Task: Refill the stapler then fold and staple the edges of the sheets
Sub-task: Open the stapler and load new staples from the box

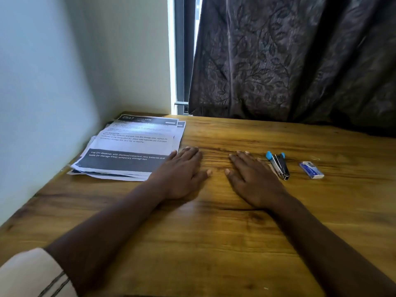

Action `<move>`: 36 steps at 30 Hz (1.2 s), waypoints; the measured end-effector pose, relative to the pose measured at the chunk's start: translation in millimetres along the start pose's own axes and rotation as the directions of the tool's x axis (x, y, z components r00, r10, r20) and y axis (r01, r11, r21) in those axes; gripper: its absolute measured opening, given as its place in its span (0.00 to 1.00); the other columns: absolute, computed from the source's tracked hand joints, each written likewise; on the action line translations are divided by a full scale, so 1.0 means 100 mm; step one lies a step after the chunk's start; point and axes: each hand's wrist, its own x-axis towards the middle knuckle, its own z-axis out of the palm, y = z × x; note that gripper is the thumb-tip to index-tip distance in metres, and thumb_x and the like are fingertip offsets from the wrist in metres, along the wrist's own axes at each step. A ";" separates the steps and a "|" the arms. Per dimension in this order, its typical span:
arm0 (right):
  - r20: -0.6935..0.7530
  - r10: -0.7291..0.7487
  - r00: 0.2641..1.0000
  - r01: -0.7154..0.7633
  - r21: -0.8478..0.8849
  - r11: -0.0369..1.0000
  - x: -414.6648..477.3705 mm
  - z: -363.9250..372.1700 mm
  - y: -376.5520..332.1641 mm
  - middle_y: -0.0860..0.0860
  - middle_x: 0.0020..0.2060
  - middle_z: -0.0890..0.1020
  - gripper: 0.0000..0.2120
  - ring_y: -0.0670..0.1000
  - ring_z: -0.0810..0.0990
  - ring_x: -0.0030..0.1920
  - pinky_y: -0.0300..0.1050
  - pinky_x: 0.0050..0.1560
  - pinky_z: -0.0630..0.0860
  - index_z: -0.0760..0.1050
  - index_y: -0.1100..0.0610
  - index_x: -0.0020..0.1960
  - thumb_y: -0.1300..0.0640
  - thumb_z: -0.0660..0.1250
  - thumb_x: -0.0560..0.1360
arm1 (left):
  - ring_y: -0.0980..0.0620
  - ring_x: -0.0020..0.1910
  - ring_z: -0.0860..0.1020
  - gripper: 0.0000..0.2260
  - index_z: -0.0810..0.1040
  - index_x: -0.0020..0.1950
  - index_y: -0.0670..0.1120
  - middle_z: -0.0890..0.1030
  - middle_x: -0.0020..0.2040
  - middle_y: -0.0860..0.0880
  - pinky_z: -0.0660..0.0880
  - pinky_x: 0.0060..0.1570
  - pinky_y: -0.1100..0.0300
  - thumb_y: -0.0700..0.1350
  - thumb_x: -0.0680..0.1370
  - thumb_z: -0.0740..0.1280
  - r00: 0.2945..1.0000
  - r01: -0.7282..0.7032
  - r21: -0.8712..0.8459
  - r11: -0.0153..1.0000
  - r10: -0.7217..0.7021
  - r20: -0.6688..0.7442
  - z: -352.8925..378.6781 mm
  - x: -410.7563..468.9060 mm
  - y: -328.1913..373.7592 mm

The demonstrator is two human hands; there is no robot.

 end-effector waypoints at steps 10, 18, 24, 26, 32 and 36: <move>-0.497 0.223 0.838 -0.190 0.117 0.975 -0.15 -0.29 0.09 0.52 0.64 0.75 0.22 0.54 0.74 0.64 0.51 0.60 0.73 0.75 0.53 0.68 0.42 0.60 0.81 | 0.48 0.82 0.52 0.33 0.56 0.82 0.49 0.55 0.83 0.48 0.51 0.80 0.47 0.66 0.81 0.53 0.999 -0.036 -0.054 0.998 0.034 -0.034 -0.02 0.03 -0.04; -0.388 0.454 0.802 -0.462 0.079 0.883 -0.13 -0.31 0.43 0.55 0.55 0.76 0.23 0.55 0.78 0.52 0.47 0.45 0.73 0.77 0.57 0.56 0.37 0.67 0.76 | 0.47 0.82 0.54 0.33 0.56 0.81 0.51 0.55 0.83 0.49 0.52 0.79 0.48 0.66 0.81 0.53 0.999 -0.039 -0.055 0.998 0.037 -0.027 -0.03 0.05 -0.04; -0.361 0.456 0.813 -0.448 0.111 0.887 -0.04 -0.24 0.45 0.54 0.50 0.81 0.15 0.51 0.77 0.48 0.44 0.43 0.69 0.78 0.57 0.58 0.47 0.69 0.78 | 0.47 0.82 0.53 0.33 0.55 0.82 0.51 0.54 0.83 0.49 0.51 0.79 0.48 0.65 0.81 0.54 0.999 -0.046 -0.072 0.996 0.045 -0.012 -0.04 0.06 -0.06; -0.369 0.455 0.811 -0.429 0.155 0.890 -0.03 -0.24 0.45 0.55 0.54 0.82 0.15 0.51 0.77 0.49 0.44 0.45 0.69 0.77 0.58 0.61 0.50 0.68 0.80 | 0.48 0.82 0.54 0.33 0.55 0.82 0.51 0.55 0.83 0.49 0.51 0.80 0.48 0.66 0.81 0.54 0.999 -0.051 -0.072 0.996 0.050 -0.015 -0.02 0.07 -0.08; -0.470 0.389 0.792 -0.129 0.494 0.860 -0.07 -0.21 0.22 0.51 0.61 0.81 0.23 0.50 0.79 0.59 0.48 0.58 0.76 0.72 0.54 0.74 0.50 0.68 0.80 | 0.50 0.79 0.62 0.34 0.57 0.81 0.53 0.64 0.80 0.51 0.49 0.80 0.43 0.68 0.79 0.55 0.982 -0.060 -0.166 0.984 0.028 -0.187 -0.04 0.04 -0.04; -0.574 0.199 0.794 0.100 0.448 0.888 -0.06 -0.09 -0.02 0.50 0.59 0.77 0.24 0.47 0.76 0.57 0.48 0.60 0.76 0.69 0.53 0.76 0.53 0.67 0.81 | 0.55 0.65 0.77 0.30 0.67 0.76 0.53 0.79 0.67 0.54 0.73 0.67 0.55 0.66 0.78 0.61 0.897 -0.208 -0.442 0.872 -0.010 -0.442 -0.14 -0.03 0.11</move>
